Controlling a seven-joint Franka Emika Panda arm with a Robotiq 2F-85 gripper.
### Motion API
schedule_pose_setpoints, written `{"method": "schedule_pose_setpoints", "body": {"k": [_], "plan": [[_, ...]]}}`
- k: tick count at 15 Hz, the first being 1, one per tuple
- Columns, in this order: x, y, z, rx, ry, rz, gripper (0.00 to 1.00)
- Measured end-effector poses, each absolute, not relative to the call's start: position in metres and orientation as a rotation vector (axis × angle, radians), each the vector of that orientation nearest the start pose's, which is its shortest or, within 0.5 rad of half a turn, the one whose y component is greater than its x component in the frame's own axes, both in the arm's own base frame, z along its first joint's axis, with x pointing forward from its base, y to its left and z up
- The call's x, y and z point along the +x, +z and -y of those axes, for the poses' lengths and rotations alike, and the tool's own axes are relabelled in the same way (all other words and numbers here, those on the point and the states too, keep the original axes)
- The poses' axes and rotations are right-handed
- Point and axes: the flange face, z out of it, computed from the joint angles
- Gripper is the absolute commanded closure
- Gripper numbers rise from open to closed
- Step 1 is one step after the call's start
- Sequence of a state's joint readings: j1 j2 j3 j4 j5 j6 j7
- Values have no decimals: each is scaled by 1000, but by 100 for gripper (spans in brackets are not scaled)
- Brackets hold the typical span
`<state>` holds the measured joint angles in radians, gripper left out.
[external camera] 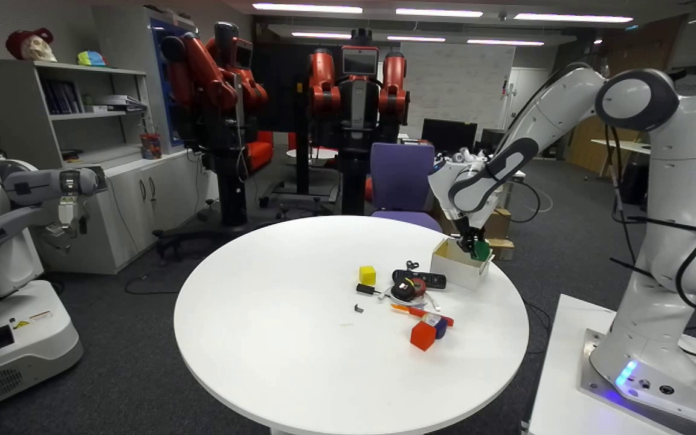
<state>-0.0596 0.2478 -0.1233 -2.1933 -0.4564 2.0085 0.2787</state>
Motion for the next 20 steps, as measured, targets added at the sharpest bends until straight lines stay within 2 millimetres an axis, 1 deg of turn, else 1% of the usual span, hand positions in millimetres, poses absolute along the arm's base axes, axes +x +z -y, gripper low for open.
{"method": "schedule_pose_setpoints", "body": {"k": [2, 3, 5, 9, 10, 11, 13, 14, 16, 18, 20], "plan": [[494, 228, 121, -3466, 761, -331, 67], [496, 221, 123, -3468, 766, -341, 67], [500, 216, 126, -3471, 762, -361, 67], [511, 211, 131, -3481, 734, -412, 67], [513, 211, 132, -3484, 728, -422, 17], [515, 211, 132, -3487, 722, -432, 15], [519, 213, 131, -3491, 705, -440, 2], [521, 216, 130, -3494, 694, -440, 0], [525, 226, 127, -3500, 655, -440, 0], [530, 249, 125, -3507, 579, -453, 0], [534, 283, 125, -3516, 471, -451, 0]]}}
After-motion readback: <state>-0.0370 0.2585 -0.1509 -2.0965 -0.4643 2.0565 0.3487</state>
